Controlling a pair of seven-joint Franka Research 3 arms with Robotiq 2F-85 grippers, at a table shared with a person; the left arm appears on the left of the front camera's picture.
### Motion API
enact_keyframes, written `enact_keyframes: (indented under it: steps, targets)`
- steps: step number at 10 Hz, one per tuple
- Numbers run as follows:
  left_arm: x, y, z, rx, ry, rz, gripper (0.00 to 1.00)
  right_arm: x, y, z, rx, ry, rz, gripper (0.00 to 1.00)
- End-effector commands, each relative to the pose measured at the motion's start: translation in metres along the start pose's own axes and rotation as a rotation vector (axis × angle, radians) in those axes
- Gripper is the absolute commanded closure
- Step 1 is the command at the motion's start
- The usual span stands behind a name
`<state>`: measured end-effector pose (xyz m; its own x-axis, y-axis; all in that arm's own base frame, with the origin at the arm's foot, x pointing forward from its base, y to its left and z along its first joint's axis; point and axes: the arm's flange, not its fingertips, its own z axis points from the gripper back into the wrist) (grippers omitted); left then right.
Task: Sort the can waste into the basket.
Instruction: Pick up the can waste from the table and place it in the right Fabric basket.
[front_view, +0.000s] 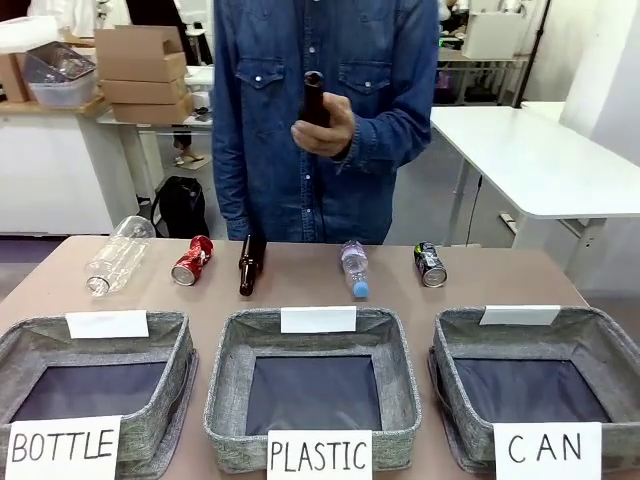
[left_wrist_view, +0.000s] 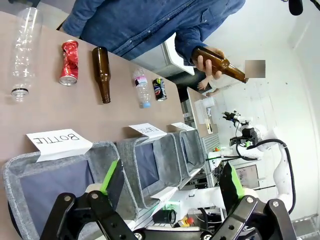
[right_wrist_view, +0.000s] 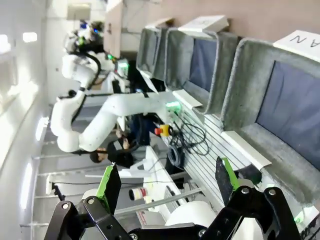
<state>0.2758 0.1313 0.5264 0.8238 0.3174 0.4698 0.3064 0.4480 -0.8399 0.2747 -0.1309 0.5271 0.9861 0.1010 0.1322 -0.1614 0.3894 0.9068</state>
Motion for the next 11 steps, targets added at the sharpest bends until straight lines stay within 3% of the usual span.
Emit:
enact_keyframes:
  steps: [1,2,5,7,8,9,11]
  targets:
    - [0.001,-0.001,-0.002,-0.02,-0.009,-0.024,0.0,-0.039,-0.003,0.036,0.043,-0.14,0.076,0.0]
    - [0.001,-0.001,-0.002,-0.02,-0.009,-0.024,0.0,-0.028,-0.002,0.021,0.015,-0.165,0.112,0.0]
    - [0.001,-0.001,-0.002,-0.02,-0.009,-0.024,0.0,0.054,-0.009,-0.043,-0.181,-0.266,0.098,0.0]
    - [0.001,-0.001,-0.002,-0.02,-0.009,-0.024,0.0,0.099,-0.008,-0.078,-0.106,-0.263,0.11,0.0]
    - [0.001,-0.001,-0.002,-0.02,-0.009,-0.024,0.0,0.116,-0.01,-0.092,-0.135,-0.286,0.079,0.0]
    - [0.001,-0.001,-0.002,-0.02,-0.009,-0.024,0.0,0.116,-0.01,-0.087,-0.107,-0.276,0.064,0.0]
    - [0.001,-0.001,-0.002,-0.02,-0.009,-0.024,0.0,0.074,-0.011,-0.031,-0.065,-0.315,-0.01,0.0]
